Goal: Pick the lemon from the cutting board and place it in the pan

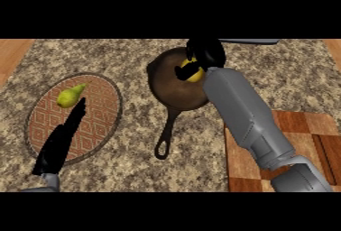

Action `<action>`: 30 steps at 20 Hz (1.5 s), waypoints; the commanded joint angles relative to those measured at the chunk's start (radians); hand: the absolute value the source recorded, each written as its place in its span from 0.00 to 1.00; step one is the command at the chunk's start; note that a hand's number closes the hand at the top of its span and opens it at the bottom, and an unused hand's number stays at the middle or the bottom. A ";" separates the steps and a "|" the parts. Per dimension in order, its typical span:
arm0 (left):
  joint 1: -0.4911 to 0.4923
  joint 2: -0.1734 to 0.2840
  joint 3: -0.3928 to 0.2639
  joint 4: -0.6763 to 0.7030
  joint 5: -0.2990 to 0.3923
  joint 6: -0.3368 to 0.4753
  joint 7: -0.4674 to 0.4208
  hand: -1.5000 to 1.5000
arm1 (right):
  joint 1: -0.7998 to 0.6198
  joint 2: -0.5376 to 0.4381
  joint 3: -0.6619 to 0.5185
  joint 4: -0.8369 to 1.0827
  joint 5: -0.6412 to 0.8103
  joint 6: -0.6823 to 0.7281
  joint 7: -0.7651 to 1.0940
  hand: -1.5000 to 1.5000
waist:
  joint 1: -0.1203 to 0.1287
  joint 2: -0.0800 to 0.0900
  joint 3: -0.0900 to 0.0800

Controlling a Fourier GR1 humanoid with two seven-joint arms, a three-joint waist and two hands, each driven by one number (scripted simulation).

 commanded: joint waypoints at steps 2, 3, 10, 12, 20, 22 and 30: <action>-0.019 -0.029 -0.045 -0.018 -0.025 0.007 0.026 0.50 | -0.044 0.019 0.048 0.167 0.027 0.037 -0.042 1.00 | 0.034 0.011 0.000; -0.033 -0.021 -0.034 -0.005 -0.016 -0.002 0.030 0.50 | -0.052 0.020 0.006 0.178 -0.055 0.092 -0.052 1.00 | 0.034 0.009 0.001; -0.046 -0.031 -0.041 0.013 -0.006 -0.012 0.020 0.50 | -0.006 0.020 -0.218 0.209 -0.305 0.064 -0.077 0.00 | 0.064 0.028 0.003; -0.056 -0.043 -0.064 -0.011 -0.034 0.006 0.030 0.50 | -0.007 0.020 -0.242 0.193 -0.354 0.001 -0.139 0.00 | 0.066 0.020 0.004; -0.057 -0.029 -0.040 -0.004 -0.024 0.001 0.050 0.50 | -0.014 0.020 -0.351 0.152 -0.469 -0.240 -0.316 0.00 | 0.042 0.013 0.003; -0.029 -0.008 -0.011 -0.020 -0.003 -0.009 0.035 0.50 | -0.006 0.011 -0.394 0.142 -0.488 -0.283 -0.331 0.00 | 0.026 0.010 0.002; 0.047 0.019 0.016 -0.071 0.018 -0.026 0.022 0.50 | 0.072 -0.103 -0.513 0.145 -0.588 -0.272 -0.465 0.00 | -0.012 -0.006 0.002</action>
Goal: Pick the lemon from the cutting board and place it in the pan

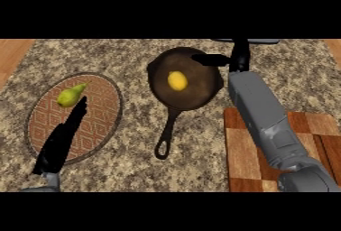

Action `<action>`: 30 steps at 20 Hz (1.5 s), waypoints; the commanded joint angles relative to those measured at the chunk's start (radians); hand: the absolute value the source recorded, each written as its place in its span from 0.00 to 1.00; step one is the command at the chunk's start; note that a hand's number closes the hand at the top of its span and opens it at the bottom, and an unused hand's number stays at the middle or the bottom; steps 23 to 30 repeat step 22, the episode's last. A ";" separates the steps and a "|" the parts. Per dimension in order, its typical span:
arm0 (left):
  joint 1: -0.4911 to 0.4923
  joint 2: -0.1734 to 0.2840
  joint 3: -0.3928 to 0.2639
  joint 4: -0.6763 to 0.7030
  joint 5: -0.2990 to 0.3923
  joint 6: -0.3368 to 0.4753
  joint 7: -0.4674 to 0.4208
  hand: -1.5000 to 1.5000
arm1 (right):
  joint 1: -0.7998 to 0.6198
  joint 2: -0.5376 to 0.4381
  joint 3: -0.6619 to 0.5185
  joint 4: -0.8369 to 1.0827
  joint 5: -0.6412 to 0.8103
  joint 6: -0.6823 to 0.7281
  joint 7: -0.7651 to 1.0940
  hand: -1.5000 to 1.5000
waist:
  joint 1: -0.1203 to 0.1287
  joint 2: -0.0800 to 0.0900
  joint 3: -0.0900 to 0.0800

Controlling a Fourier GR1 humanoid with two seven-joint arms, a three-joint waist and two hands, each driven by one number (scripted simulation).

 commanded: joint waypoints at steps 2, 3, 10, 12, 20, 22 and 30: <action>0.027 0.011 0.017 -0.050 0.015 -0.008 0.027 0.50 | 0.051 -0.113 -0.049 0.006 -0.045 0.082 -0.096 0.00 | -0.031 -0.012 0.000; 0.041 -0.018 0.003 -0.001 0.000 0.014 -0.004 0.50 | 0.077 -0.125 -0.039 -0.002 -0.034 0.086 -0.153 0.00 | -0.037 -0.011 0.000; 0.046 0.005 0.030 -0.049 0.011 -0.001 0.047 0.50 | 0.152 -0.283 -0.052 0.029 -0.050 0.214 -0.204 0.00 | -0.049 -0.020 0.000; 0.088 -0.021 0.010 -0.016 -0.029 0.038 -0.025 0.50 | 0.218 -0.311 -0.060 0.019 -0.069 0.286 -0.269 0.00 | -0.057 -0.022 0.000; 0.054 -0.015 0.028 -0.007 -0.008 0.008 -0.022 0.50 | 0.251 -0.449 -0.057 0.037 -0.093 0.439 -0.284 0.00 | -0.057 -0.022 0.000; 0.053 -0.001 0.047 -0.004 0.014 -0.013 -0.020 0.50 | 0.267 -0.485 -0.053 0.046 -0.096 0.512 -0.290 0.00 | -0.058 -0.021 0.000; 0.053 -0.001 0.047 -0.004 0.014 -0.013 -0.020 0.50 | 0.267 -0.485 -0.053 0.046 -0.096 0.512 -0.290 0.00 | -0.058 -0.021 0.000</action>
